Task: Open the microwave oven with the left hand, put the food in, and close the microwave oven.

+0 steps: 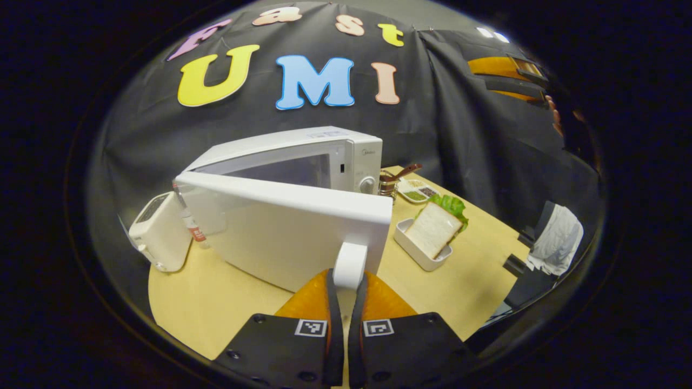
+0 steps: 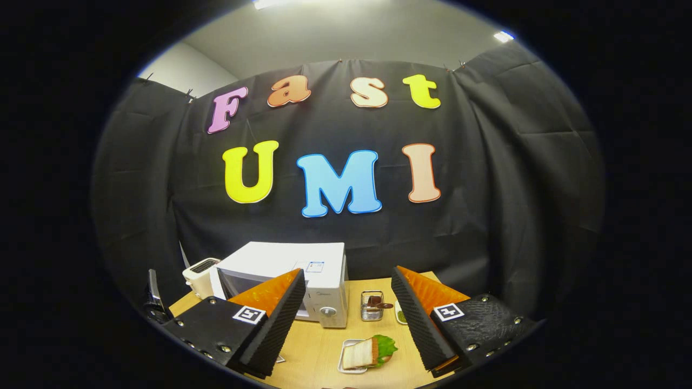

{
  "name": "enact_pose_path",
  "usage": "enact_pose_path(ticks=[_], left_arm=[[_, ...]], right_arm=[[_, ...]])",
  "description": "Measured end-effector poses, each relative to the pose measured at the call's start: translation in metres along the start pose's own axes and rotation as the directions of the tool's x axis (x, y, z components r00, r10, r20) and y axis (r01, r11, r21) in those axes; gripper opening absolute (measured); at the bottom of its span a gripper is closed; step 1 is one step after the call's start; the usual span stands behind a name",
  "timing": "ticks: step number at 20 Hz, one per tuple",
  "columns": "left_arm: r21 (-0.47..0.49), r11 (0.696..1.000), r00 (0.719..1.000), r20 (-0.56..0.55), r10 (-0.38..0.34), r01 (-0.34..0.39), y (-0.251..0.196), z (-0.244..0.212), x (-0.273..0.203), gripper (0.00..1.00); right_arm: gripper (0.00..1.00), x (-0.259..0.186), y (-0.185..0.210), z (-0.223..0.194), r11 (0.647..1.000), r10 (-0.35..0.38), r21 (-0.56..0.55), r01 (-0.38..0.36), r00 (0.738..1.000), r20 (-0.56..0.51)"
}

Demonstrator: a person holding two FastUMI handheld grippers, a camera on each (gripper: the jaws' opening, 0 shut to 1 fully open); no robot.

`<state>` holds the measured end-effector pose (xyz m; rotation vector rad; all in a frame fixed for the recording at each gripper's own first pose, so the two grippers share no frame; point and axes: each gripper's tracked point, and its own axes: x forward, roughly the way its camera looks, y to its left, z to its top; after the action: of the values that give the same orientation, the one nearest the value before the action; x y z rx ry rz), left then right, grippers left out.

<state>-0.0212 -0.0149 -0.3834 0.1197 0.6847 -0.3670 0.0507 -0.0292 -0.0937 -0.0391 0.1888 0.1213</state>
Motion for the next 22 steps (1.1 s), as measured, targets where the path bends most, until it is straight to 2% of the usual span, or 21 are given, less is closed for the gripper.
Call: enact_pose_path(ticks=[8,12,17,20,22], left_arm=[[0.060,0.998,0.998,-0.056,-0.026,0.030,0.044,-0.042,-0.062,0.11],[0.083,0.994,0.993,-0.093,-0.069,0.077,0.070,-0.059,-0.086,0.11],[0.117,0.987,0.985,-0.146,-0.092,0.109,0.113,-0.081,-0.114,0.11],[0.108,0.988,0.982,-0.161,-0.095,0.113,0.138,-0.088,-0.129,0.12],[0.110,0.987,0.982,-0.162,-0.099,0.117,0.148,-0.092,-0.135,0.09]], right_arm=[[0.97,-0.008,0.043,-0.018,0.999,0.027,0.038,-0.025,0.999,-0.039],[0.97,-0.010,0.065,-0.039,0.997,0.064,0.037,-0.061,0.994,-0.092],[0.97,-0.018,0.066,-0.066,0.998,0.059,-0.020,-0.063,0.985,-0.165],[0.97,-0.019,0.059,-0.083,0.999,0.038,-0.015,-0.042,0.977,-0.209],[0.97,-0.015,0.050,-0.095,1.000,0.022,-0.014,-0.026,0.971,-0.239]])
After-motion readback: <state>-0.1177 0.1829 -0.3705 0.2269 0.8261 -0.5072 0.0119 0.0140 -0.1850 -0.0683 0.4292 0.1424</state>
